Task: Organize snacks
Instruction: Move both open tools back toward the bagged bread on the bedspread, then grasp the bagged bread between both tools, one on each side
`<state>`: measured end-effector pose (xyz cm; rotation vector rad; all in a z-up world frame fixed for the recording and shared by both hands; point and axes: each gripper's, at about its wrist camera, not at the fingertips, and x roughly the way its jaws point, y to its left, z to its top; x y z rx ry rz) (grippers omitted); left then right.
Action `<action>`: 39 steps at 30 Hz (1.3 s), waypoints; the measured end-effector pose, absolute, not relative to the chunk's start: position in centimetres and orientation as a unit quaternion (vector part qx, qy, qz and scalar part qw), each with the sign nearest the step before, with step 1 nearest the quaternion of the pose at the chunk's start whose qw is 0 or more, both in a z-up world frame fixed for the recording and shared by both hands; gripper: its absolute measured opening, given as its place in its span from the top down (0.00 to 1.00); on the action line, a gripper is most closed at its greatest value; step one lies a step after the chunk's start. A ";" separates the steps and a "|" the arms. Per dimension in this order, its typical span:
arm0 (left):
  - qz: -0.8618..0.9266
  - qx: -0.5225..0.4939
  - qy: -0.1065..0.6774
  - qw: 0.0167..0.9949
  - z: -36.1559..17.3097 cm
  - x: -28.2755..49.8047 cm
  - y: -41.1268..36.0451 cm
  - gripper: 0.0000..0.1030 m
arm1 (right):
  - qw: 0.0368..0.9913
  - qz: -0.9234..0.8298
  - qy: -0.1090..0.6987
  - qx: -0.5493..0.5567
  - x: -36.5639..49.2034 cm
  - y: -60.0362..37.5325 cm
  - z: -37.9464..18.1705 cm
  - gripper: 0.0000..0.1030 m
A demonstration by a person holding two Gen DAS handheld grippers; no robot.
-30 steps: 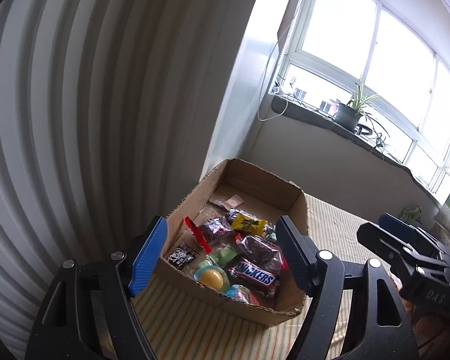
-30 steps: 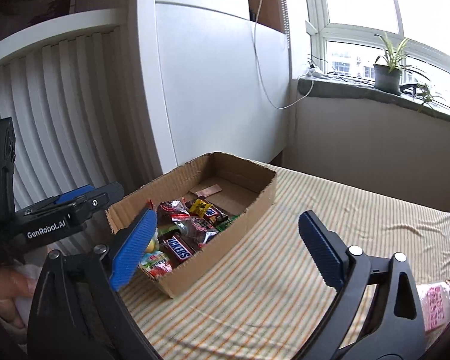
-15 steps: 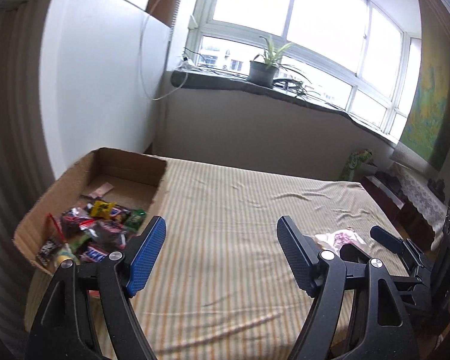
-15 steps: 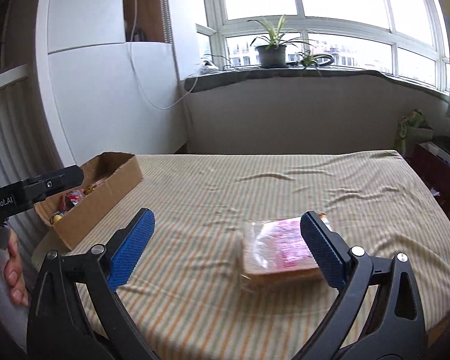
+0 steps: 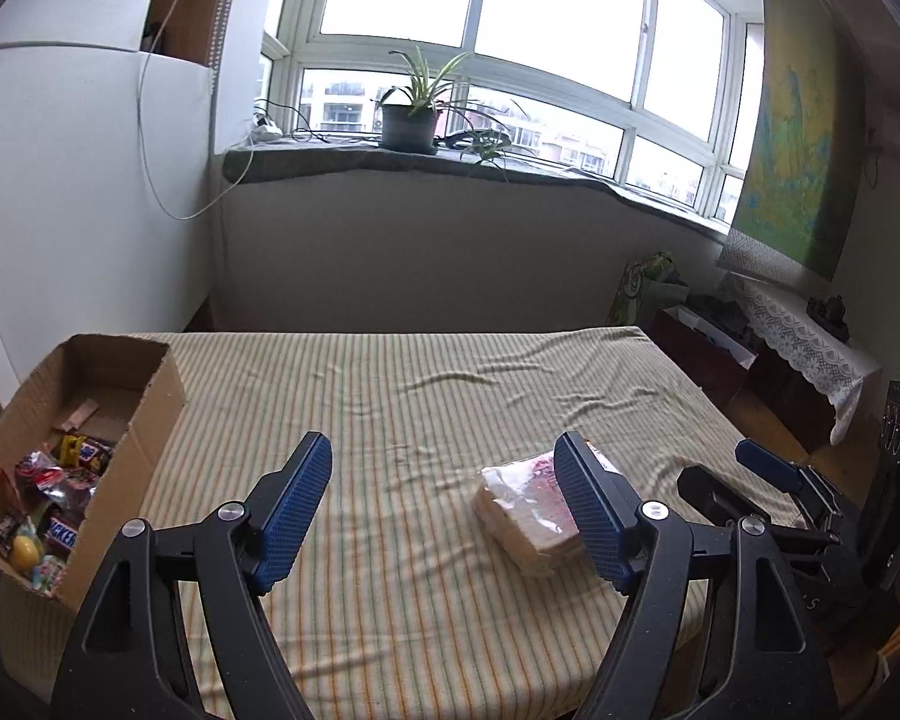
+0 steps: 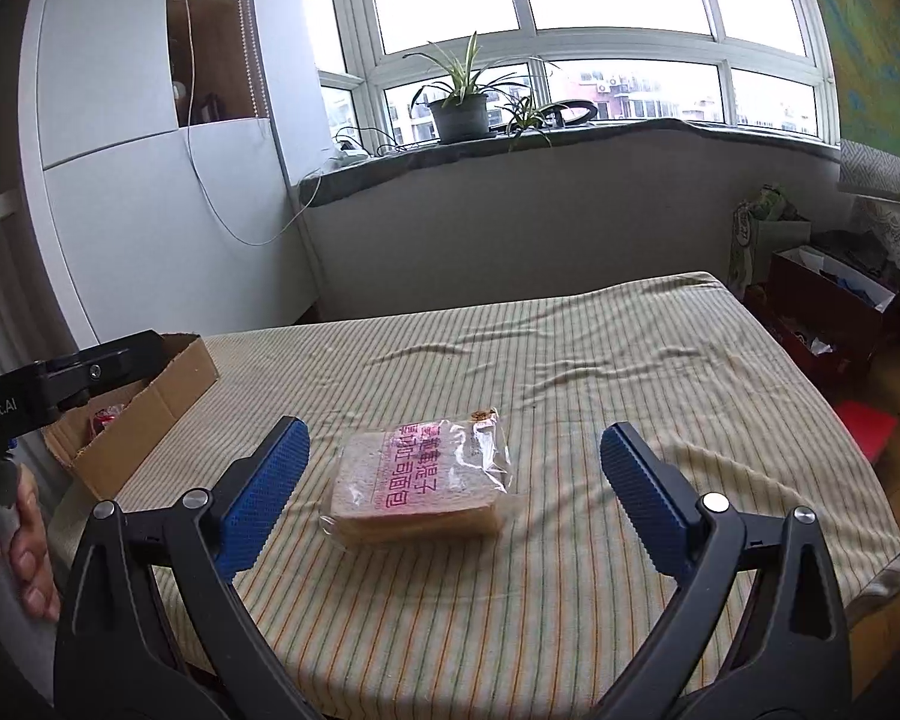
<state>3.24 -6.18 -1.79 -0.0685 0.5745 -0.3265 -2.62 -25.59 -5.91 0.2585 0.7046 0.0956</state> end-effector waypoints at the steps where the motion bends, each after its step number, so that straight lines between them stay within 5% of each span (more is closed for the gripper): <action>1: -0.162 -0.036 0.283 0.945 -1.9 3.4 -6.5 0.26 | 0.927 0.046 0.349 0.127 -2.5 -25.8 -6.3 0.03; 16: -0.182 -0.046 0.381 0.905 -13.2 3.0 -11.4 0.26 | 0.880 0.081 0.439 0.161 -4.0 -28.3 -14.4 0.03; 21: -0.185 -0.090 0.386 0.899 -12.8 3.7 -10.1 0.26 | 0.848 0.098 0.429 0.295 -2.2 -31.5 -14.8 0.03; 28: -0.190 -0.143 0.386 0.891 -11.3 7.5 -9.9 0.26 | 0.852 0.122 0.450 0.239 3.0 -29.8 -14.5 0.05; 29: -0.190 -0.141 0.388 0.891 -11.5 7.9 -10.3 0.26 | 0.849 0.125 0.456 0.234 3.6 -29.5 -14.6 0.07; 32: -0.199 -0.142 0.408 0.880 -12.4 8.7 -11.0 0.28 | 0.842 0.137 0.474 0.218 4.7 -28.8 -15.1 0.34; 33: -0.200 -0.141 0.413 0.877 -12.8 8.7 -11.1 0.28 | 0.838 0.144 0.480 0.218 4.9 -28.5 -15.4 0.52; 36: -0.226 -0.159 0.421 0.864 -13.5 9.0 -11.1 0.42 | 0.835 0.147 0.474 0.236 4.5 -28.1 -15.9 0.55; 39: -0.235 -0.162 0.415 0.864 -13.6 8.9 -11.4 0.43 | 0.836 0.143 0.472 0.240 4.2 -27.9 -15.8 0.55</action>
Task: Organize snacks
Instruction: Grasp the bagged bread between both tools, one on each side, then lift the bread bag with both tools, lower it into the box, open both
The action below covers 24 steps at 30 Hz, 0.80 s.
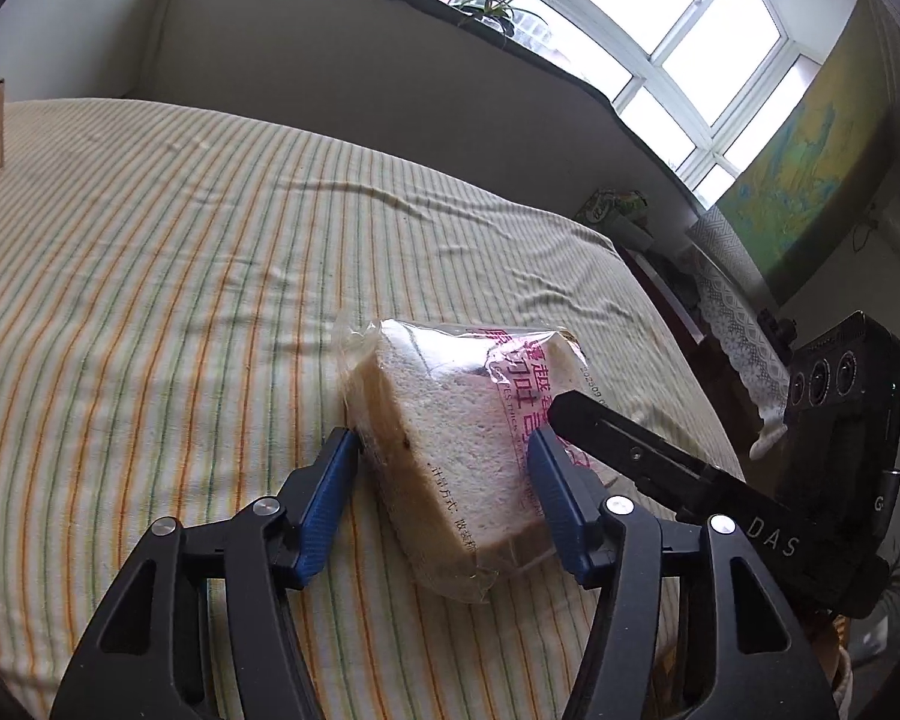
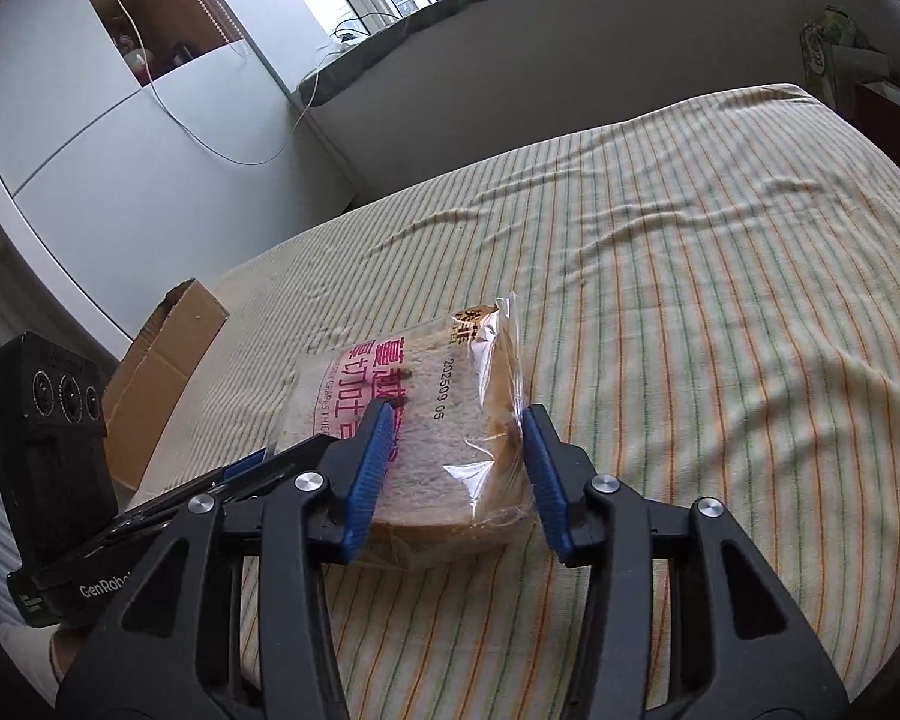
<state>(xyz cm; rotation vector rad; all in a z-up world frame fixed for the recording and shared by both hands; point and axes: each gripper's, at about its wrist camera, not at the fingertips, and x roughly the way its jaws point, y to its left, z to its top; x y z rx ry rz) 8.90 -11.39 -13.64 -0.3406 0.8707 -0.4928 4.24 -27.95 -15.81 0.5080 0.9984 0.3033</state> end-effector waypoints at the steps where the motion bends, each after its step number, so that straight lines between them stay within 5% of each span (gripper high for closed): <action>1: -0.236 -0.163 0.414 0.864 -13.6 8.9 -11.4 0.43 | 0.836 0.142 0.471 0.243 4.2 -28.0 -15.8 0.55; 24: -0.251 -0.183 0.379 0.872 -10.6 8.9 -9.3 0.46 | 0.860 0.119 0.427 0.254 3.1 -26.1 -10.8 0.57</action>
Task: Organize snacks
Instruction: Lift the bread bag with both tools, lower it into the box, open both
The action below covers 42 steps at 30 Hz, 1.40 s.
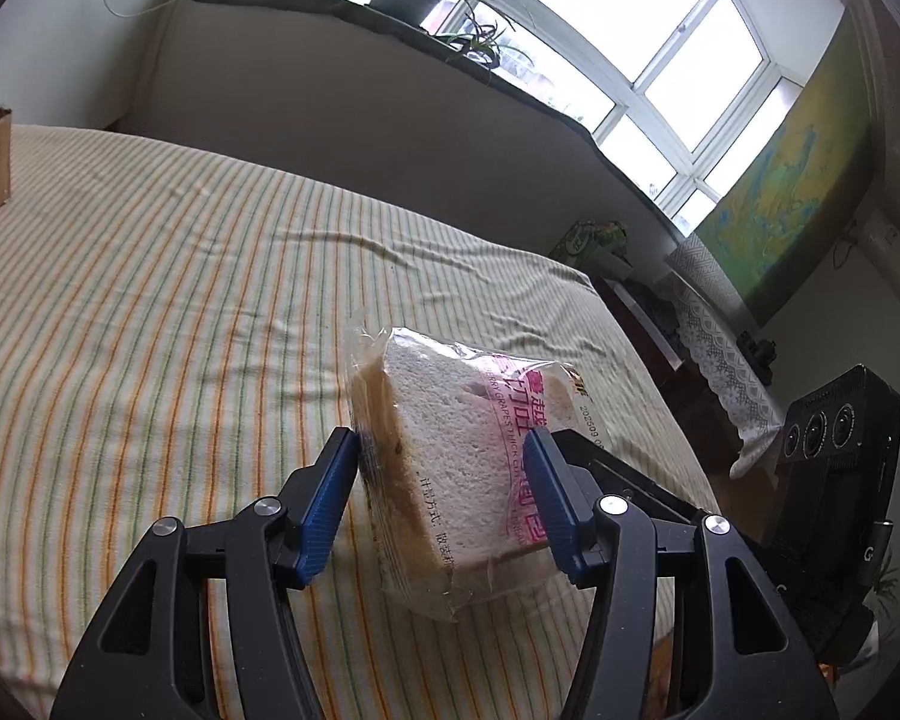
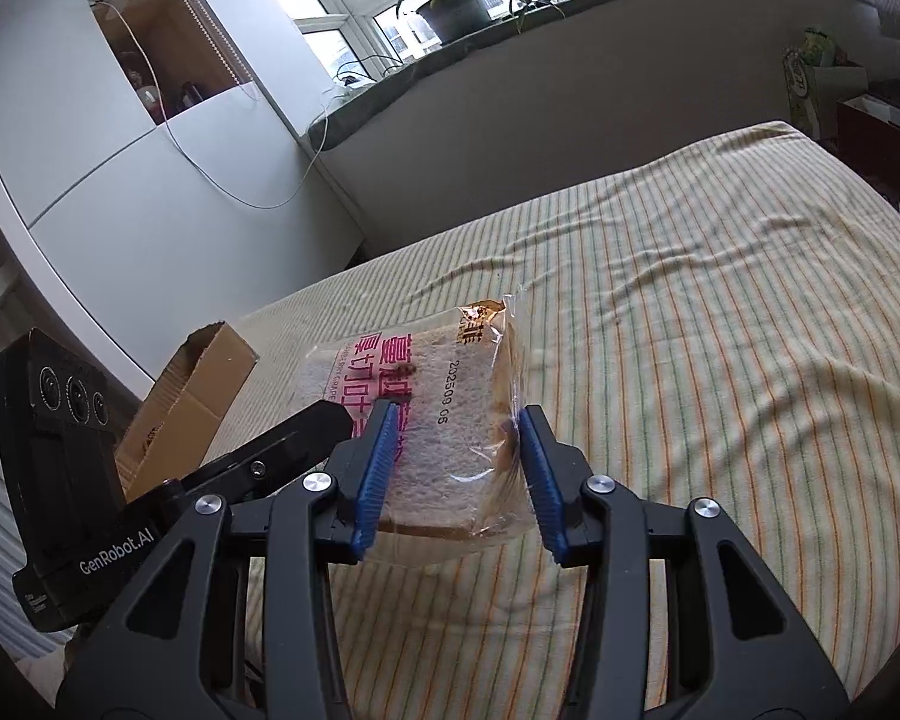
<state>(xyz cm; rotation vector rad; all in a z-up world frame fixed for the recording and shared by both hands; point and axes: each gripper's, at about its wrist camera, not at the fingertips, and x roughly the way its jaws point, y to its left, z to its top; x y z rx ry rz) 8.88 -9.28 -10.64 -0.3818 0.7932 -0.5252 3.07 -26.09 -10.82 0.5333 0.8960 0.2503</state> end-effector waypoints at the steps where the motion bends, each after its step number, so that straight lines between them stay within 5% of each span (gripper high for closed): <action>1: -0.254 -0.182 0.371 0.875 -10.0 8.9 -9.0 0.46 | 0.864 0.121 0.420 0.251 3.2 -25.8 -9.9 0.57; 14: -0.284 -0.181 0.276 0.900 -1.7 7.3 -4.4 0.46 | 0.903 0.135 0.352 0.205 3.4 -21.5 -0.1 0.57; 27: -0.260 -0.210 0.259 0.906 -1.9 6.8 -0.6 0.46 | 0.898 0.172 0.362 0.180 4.8 -16.7 0.4 0.57; 42: -0.108 -0.277 0.246 0.923 -5.6 5.4 15.2 0.46 | 0.847 0.322 0.401 0.135 9.9 2.6 -2.2 0.57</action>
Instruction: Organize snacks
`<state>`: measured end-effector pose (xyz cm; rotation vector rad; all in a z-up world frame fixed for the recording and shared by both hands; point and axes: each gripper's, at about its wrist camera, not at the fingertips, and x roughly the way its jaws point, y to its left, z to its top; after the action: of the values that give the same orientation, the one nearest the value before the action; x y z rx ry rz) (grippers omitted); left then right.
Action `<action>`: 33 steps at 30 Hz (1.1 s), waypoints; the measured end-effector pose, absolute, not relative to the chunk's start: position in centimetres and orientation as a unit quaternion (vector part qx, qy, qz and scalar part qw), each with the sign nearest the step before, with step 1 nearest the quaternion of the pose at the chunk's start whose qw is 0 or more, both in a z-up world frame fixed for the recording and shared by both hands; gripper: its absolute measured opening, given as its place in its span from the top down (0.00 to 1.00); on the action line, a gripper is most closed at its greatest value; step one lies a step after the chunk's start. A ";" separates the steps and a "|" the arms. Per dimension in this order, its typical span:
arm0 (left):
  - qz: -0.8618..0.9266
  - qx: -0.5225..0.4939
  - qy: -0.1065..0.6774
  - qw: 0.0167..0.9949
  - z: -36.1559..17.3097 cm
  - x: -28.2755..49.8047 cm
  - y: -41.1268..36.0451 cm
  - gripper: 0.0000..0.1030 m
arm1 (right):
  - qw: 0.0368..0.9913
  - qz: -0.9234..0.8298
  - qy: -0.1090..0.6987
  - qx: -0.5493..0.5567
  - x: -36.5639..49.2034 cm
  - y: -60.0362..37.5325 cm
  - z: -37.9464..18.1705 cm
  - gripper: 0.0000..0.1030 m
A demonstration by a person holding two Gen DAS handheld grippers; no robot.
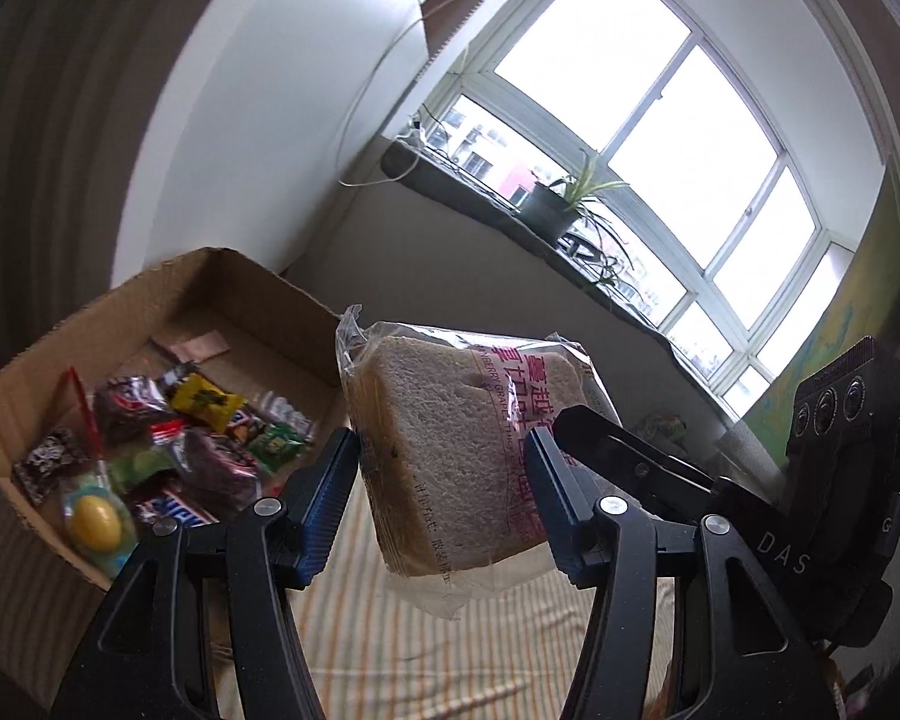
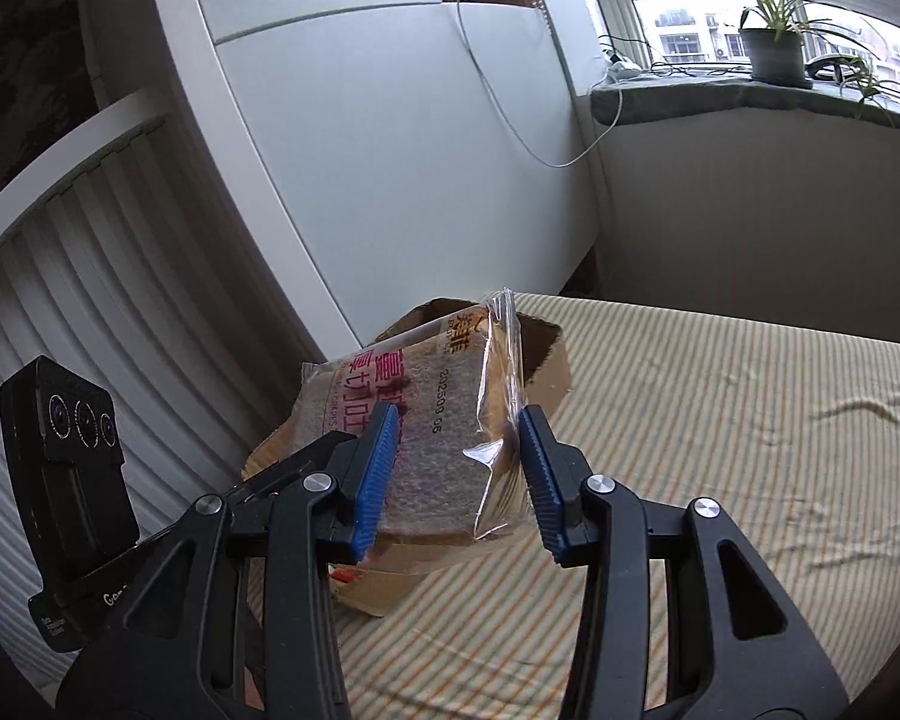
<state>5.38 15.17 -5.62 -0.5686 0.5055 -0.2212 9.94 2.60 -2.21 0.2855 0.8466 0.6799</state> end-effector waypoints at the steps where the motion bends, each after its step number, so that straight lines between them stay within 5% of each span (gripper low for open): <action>1: -0.096 -0.280 0.246 0.923 -5.8 5.3 16.2 0.46 | 0.843 0.331 0.403 0.134 10.2 3.7 -2.4 0.57; 19: -0.039 -0.289 0.247 0.924 -7.2 6.6 22.2 0.46 | 0.818 0.373 0.421 0.124 14.2 9.2 -5.0 0.57; 23: -0.001 -0.276 0.288 0.917 -9.0 7.8 22.9 0.41 | 0.830 0.330 0.441 0.088 14.7 8.9 -7.3 0.50; 25: 0.060 -0.259 0.305 0.914 -9.4 7.5 23.1 0.36 | 0.833 0.325 0.435 0.102 14.1 7.8 -7.6 0.34; 28: 0.094 -0.236 0.284 0.925 -8.3 6.1 23.2 0.22 | 0.842 0.322 0.423 0.094 12.8 7.2 -7.1 0.31; 33: 0.107 -0.195 0.238 0.946 -5.6 4.7 22.9 0.22 | 0.851 0.322 0.405 0.085 11.9 7.1 -5.7 0.24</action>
<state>4.75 22.90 -5.58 -0.3966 0.4846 0.2188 11.88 7.09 -5.65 0.1796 0.8528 0.6781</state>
